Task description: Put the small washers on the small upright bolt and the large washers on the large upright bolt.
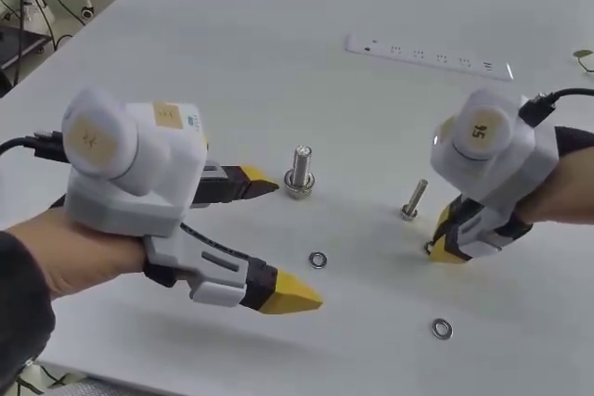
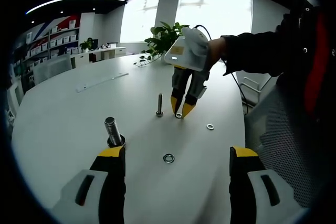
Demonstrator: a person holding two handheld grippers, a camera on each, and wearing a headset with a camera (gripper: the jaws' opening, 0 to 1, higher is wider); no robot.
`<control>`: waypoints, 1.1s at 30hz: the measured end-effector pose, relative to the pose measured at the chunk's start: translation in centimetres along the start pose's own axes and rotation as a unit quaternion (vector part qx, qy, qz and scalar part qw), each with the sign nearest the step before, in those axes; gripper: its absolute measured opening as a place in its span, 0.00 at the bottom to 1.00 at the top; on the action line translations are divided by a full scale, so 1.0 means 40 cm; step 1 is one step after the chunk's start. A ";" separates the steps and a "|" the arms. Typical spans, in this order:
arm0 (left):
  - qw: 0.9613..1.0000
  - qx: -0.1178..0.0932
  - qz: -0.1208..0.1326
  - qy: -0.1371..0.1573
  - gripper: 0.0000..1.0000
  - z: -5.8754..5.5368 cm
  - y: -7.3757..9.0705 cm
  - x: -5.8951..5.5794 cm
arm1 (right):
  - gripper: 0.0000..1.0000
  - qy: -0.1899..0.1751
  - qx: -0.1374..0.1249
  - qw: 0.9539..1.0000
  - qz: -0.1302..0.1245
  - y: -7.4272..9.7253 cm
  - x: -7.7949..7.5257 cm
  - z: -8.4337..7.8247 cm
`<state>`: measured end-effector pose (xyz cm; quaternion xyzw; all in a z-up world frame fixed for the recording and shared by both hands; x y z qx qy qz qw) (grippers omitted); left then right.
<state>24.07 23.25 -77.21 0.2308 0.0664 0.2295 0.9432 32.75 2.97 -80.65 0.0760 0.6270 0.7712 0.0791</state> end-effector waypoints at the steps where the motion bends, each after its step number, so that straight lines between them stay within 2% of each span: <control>1: 1.000 0.000 0.000 0.000 0.81 0.000 0.000 0.000 | 0.14 0.000 -0.001 1.000 0.000 0.000 0.000 0.000; 18: 1.000 0.000 0.002 0.001 0.81 -0.001 0.002 -0.001 | 0.14 0.000 0.002 1.000 0.002 0.005 0.004 -0.005; 27: 1.000 0.000 0.001 -0.001 0.81 0.000 0.001 -0.003 | 0.14 -0.005 -0.004 1.000 0.003 0.025 -0.006 -0.011; 33: 1.000 -0.002 0.002 -0.002 0.81 0.002 0.001 -0.004 | 0.14 -0.006 -0.004 1.000 0.002 0.059 -0.001 -0.009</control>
Point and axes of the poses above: the centre of the closed fingertips' face, and the gripper's own axes: y roughly backward along the fingers, x roughly to its left, z roughly out of its top, the point moved 7 cm from there along y, roughly backward along the fingers, and after that the axes turned 8 degrees about -y, right-handed, at the moved point
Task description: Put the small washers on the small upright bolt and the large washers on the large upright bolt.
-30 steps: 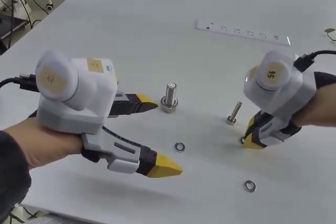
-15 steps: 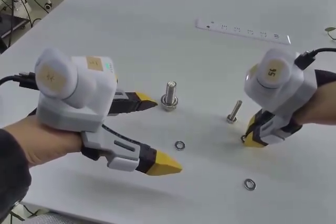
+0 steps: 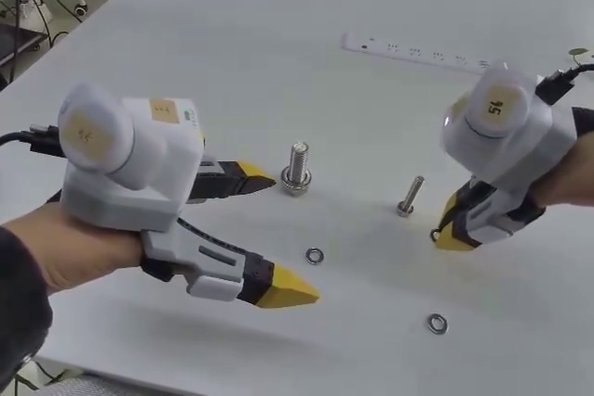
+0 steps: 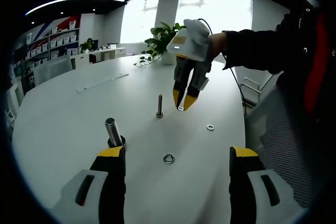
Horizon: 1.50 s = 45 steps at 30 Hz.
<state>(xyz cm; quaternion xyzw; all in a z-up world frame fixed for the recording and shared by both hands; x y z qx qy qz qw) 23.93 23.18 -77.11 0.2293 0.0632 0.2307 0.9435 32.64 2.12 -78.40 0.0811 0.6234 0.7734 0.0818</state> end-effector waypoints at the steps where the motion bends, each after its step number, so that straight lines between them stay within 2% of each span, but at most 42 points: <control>1: 1.000 0.000 0.000 0.000 0.81 0.000 0.000 0.000 | 0.14 0.000 0.001 1.000 0.001 0.006 0.001 0.000; 9: 1.000 -0.003 0.002 -0.001 0.81 0.003 0.002 0.001 | 0.14 0.002 -0.010 1.000 -0.002 0.061 0.004 0.019; 16: 1.000 -0.005 0.003 -0.001 0.81 0.004 0.003 0.003 | 0.14 0.013 -0.018 1.000 -0.015 0.102 -0.002 0.037; 25: 1.000 -0.005 0.003 -0.001 0.81 0.004 0.003 0.005 | 0.14 0.029 -0.032 0.999 -0.031 0.142 -0.019 0.079; 34: 1.000 -0.005 0.005 0.001 0.81 0.002 0.003 0.008 | 0.14 0.049 -0.037 0.997 -0.037 0.157 -0.033 0.120; 45: 1.000 -0.005 0.007 0.002 0.81 0.003 0.005 0.008 | 0.14 0.061 -0.021 0.997 -0.029 0.135 -0.049 0.135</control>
Point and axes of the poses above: the centre of the closed fingertips' face, and the gripper's own axes: y roughly backward along the fingers, x roughly to its left, z roughly out of its top, the point moved 7 cm from there along y, roughly backward along the fingers, and after that the axes turned 8 degrees about -y, right-handed, at the moved point
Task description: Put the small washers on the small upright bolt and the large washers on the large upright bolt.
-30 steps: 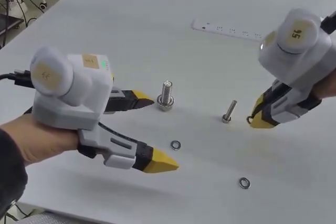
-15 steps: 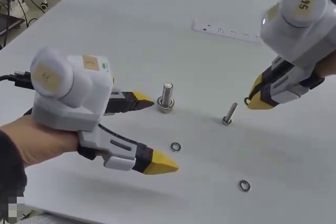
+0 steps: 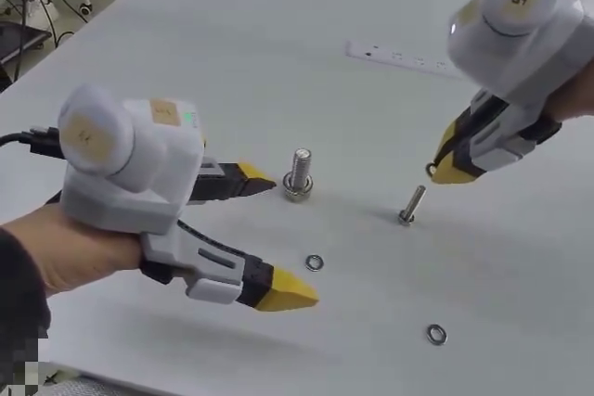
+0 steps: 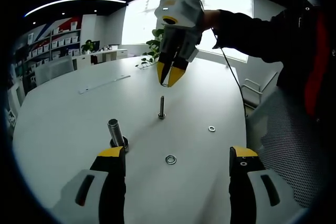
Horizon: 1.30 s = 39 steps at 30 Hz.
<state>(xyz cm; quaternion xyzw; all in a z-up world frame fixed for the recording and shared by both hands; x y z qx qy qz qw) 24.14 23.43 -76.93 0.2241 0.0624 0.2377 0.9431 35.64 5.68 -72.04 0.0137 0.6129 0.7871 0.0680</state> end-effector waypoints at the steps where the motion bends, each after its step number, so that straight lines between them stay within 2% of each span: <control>1: 1.000 0.000 0.000 0.000 0.81 0.000 0.000 0.000 | 0.14 0.000 0.003 1.000 0.003 -0.005 -0.001 -0.001; 13: 1.000 -0.002 0.003 0.003 0.81 -0.002 0.001 0.001 | 0.14 0.002 0.021 1.000 0.015 -0.042 -0.012 -0.007; 39: 1.000 -0.002 0.006 0.006 0.80 -0.004 0.005 0.005 | 0.14 0.001 0.036 0.999 0.025 -0.079 -0.024 -0.009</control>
Point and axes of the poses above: the centre of the closed fingertips' face, and the gripper's own axes: y roughly backward along the fingers, x roughly to its left, z roughly out of its top, the point moved 7 cm from there along y, roughly backward along the fingers, and after that the axes turned 8 degrees about -y, right-handed, at the moved point
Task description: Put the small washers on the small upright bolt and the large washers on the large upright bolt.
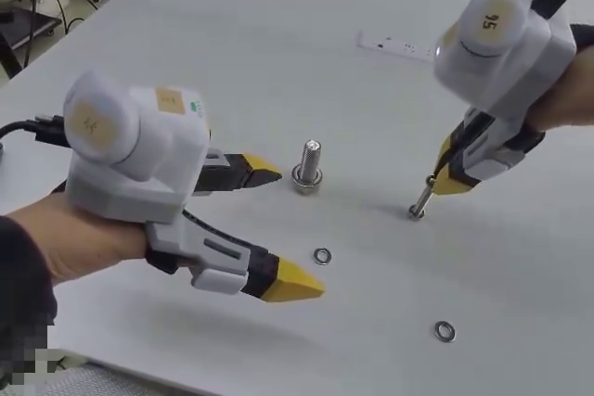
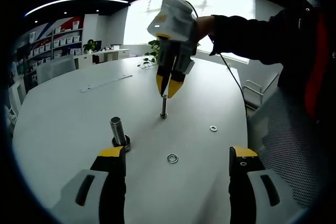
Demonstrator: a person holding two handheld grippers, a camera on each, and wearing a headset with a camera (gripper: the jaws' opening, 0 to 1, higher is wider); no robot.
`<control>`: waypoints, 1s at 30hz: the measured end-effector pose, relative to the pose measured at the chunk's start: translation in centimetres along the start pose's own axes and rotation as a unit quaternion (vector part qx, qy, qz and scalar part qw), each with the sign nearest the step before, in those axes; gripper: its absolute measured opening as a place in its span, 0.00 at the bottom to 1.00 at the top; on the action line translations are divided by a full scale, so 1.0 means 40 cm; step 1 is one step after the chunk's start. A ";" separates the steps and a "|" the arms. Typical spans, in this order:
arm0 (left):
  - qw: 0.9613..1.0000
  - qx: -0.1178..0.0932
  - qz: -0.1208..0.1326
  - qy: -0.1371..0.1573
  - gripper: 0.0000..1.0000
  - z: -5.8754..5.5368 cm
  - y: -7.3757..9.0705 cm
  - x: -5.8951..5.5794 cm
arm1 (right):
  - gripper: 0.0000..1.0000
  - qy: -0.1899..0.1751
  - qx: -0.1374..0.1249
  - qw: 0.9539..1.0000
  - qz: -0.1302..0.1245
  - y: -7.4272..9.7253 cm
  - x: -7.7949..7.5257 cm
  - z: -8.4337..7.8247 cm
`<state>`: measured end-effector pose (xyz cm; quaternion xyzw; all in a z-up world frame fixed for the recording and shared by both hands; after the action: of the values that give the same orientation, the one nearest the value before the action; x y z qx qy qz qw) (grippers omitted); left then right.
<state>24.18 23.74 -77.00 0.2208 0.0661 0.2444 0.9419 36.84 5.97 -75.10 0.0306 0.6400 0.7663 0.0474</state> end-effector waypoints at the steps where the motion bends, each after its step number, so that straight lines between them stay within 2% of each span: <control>1: 1.000 -0.001 0.000 0.000 0.80 0.000 0.000 0.000 | 0.14 -0.002 0.000 1.000 0.001 -0.003 -0.001 -0.001; 6: 1.000 0.000 0.001 0.001 0.80 0.001 0.000 0.000 | 0.14 -0.003 0.002 1.000 0.003 -0.008 0.002 -0.003; 25: 1.000 0.003 0.000 0.003 0.80 -0.001 -0.002 -0.001 | 0.14 -0.012 0.015 1.000 0.013 -0.095 -0.001 -0.022; 30: 1.000 0.003 0.000 0.003 0.80 -0.001 -0.002 -0.001 | 0.14 -0.013 0.018 1.000 0.015 -0.102 0.004 -0.023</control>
<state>24.18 23.69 -77.08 0.2230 0.0699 0.2449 0.9410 36.71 5.81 -79.29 0.0508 0.6527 0.7547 0.0434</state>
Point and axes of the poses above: the centre of the closed fingertips' face, and the gripper's own axes: y roughly backward along the fingers, x roughly to its left, z roughly out of its top, the point moved 7 cm from there along y, roughly backward along the fingers, and after that the axes turned 8 degrees about -y, right-handed, at the moved point
